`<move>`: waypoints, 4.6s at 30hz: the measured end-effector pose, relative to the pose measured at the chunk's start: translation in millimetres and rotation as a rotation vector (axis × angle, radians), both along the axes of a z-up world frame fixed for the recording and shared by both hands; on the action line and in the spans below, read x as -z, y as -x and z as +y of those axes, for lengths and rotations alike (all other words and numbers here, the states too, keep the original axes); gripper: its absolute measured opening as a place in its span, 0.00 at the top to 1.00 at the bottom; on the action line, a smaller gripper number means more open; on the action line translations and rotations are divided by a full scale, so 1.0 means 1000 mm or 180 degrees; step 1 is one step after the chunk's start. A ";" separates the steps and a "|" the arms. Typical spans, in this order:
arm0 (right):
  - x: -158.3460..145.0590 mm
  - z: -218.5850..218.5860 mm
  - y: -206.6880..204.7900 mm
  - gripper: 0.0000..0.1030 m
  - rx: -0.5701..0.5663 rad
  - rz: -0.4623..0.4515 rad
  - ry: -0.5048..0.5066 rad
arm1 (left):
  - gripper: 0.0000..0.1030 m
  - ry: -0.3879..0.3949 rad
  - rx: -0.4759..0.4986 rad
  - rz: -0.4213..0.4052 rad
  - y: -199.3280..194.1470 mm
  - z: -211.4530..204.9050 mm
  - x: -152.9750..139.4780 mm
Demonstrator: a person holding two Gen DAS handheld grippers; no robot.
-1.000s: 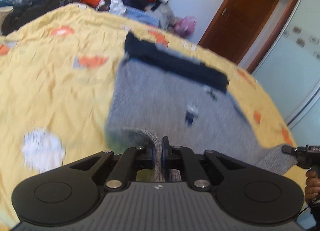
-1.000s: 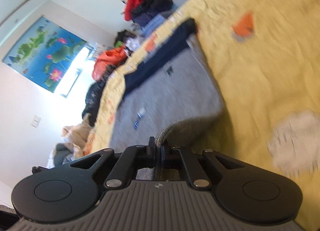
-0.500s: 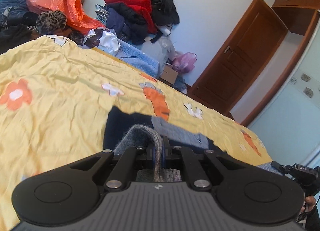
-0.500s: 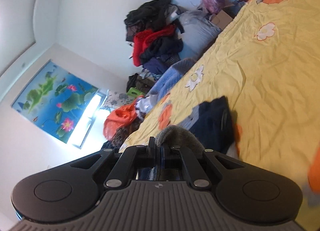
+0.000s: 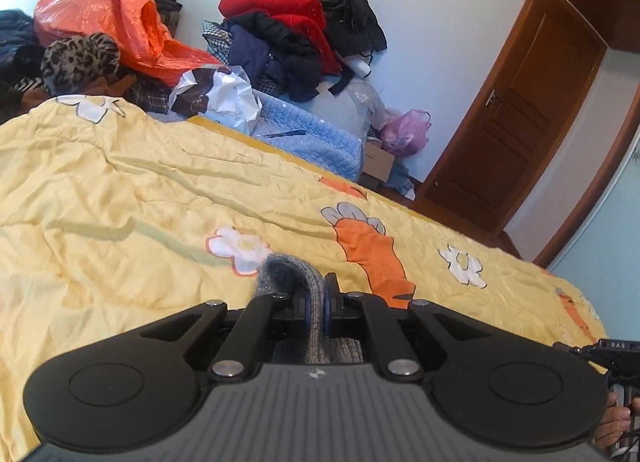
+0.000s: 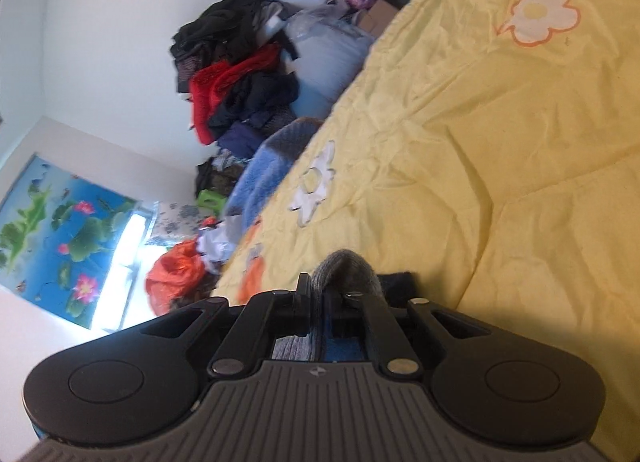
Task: Fold small clothes
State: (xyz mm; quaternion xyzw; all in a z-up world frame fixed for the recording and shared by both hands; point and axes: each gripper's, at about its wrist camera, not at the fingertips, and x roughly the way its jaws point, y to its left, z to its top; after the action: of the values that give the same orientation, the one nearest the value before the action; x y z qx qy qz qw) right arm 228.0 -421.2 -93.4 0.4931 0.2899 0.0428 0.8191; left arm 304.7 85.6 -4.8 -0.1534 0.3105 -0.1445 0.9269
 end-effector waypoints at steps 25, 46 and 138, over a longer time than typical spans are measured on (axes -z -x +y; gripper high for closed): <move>-0.039 0.043 0.109 0.30 -0.0511 -0.0072 0.1565 | 0.47 -0.0292 -0.0528 0.0410 0.167 0.023 0.043; -0.040 0.032 0.162 0.16 -0.0236 -0.0188 0.1089 | 0.39 0.0205 -0.0491 0.0495 0.216 0.051 0.039; -0.028 0.085 0.132 0.82 -0.1063 0.0164 0.2205 | 0.87 -0.2137 0.0798 -0.0003 0.162 -0.064 0.044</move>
State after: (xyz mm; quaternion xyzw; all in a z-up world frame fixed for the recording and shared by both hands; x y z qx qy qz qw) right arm 96.3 -336.0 -65.4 0.1341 0.3841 0.0628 0.9114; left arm 142.7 22.0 -48.7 0.1990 0.3566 -0.1471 0.9009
